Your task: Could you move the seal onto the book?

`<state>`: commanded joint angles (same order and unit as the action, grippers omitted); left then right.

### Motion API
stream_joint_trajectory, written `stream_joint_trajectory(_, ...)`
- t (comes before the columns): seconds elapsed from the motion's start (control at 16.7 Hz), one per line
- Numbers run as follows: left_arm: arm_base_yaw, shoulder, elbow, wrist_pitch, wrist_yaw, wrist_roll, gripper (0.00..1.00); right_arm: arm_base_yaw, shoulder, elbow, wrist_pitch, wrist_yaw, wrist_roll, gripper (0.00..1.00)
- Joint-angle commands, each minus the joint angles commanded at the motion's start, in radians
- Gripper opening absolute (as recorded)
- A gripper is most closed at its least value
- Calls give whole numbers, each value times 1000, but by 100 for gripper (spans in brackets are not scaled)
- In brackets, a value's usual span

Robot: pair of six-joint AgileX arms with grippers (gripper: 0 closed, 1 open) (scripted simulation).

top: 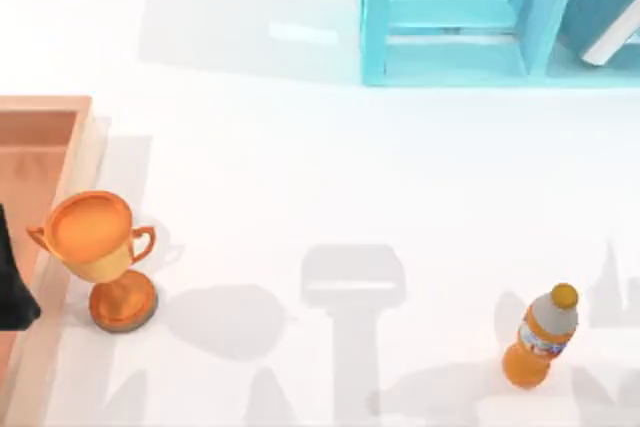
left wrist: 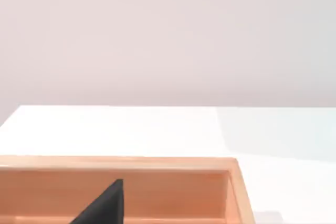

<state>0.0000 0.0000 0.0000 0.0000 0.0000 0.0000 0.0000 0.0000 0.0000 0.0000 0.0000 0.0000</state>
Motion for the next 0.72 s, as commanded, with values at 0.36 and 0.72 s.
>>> stream_joint_trajectory(0.36, 0, 0, 0, 0, 0, 0, 100, -3, 104, 49, 89, -5, 21, 100)
stream_joint_trajectory(0.72, 0, 0, 0, 0, 0, 0, 100, -13, 575, 231, 421, -22, 113, 100)
